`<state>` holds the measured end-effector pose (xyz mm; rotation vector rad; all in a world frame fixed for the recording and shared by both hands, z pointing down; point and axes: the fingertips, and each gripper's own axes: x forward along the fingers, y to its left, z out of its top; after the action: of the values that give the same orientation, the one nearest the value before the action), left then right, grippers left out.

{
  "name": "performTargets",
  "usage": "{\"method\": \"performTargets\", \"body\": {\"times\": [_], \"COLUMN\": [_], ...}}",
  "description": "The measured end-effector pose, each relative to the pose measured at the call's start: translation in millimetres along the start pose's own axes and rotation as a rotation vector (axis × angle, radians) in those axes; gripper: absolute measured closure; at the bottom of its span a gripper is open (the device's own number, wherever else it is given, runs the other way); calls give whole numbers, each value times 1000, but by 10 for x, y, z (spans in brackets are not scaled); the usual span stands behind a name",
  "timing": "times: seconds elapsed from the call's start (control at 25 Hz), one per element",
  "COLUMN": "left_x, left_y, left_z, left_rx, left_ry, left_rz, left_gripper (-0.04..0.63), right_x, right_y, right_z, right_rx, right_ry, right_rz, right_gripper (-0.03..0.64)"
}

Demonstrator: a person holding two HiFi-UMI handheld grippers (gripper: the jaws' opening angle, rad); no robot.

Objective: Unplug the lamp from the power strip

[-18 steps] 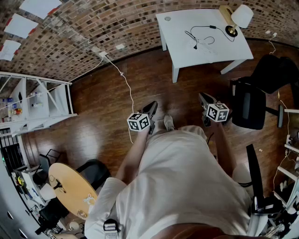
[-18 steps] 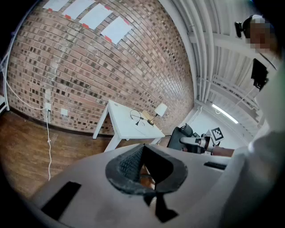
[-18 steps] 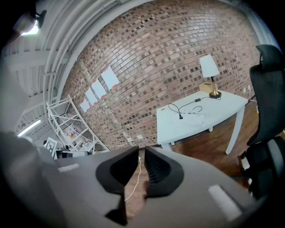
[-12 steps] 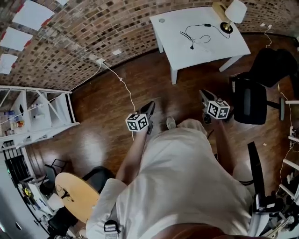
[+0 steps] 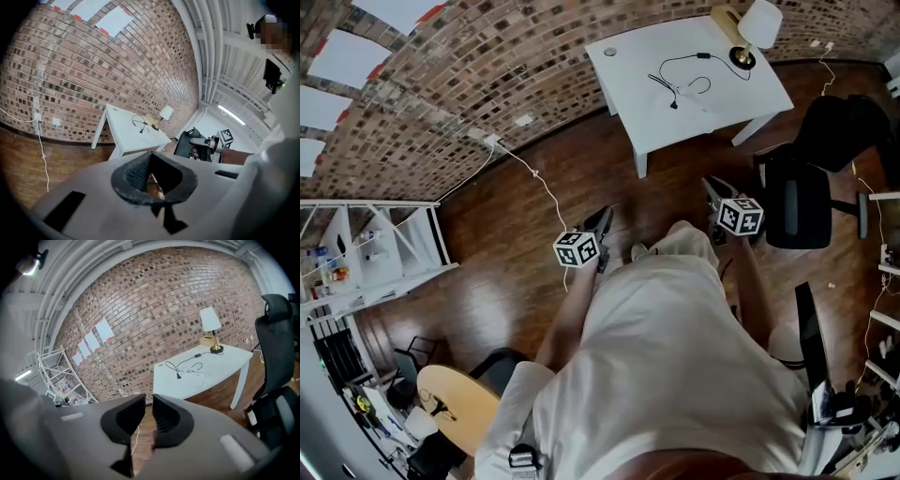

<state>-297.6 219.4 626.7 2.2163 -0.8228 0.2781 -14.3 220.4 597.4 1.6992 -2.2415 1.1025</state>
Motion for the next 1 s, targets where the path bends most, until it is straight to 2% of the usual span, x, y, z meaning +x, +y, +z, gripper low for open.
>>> {"method": "performTargets", "body": {"times": [0.12,0.28,0.48,0.72,0.76,0.88,0.92,1.0], "left_x": [180,481,858,1206,1243,1308,1326,1383], "left_y": [9,-53,-433,-709,-736,-788,-803,-833], "left_z": [97,327,547,567,551,461,427,375], "left_rx": [1,1,33,32,29,7,-3,-11], "left_ry": [-1,-25,-38,-46,-48,-46,-45,-46], "left_rz": [24,63,69,89,95,117,125,144], "left_gripper": [591,591,591,591,591,591,591,591], "right_x": [73,159,233,309,313,297,286,278], "right_y": [-130,-401,-637,-882,-927,-937,-918,-948], "right_z": [147,348,496,669,662,596,582,576], "right_rx": [-38,-35,-227,-279,-321,-533,-577,-599], "right_ry": [13,22,105,126,141,205,220,229], "right_rz": [12,36,38,87,86,103,123,157], "right_gripper": [580,580,580,580,580,578,574,574]}}
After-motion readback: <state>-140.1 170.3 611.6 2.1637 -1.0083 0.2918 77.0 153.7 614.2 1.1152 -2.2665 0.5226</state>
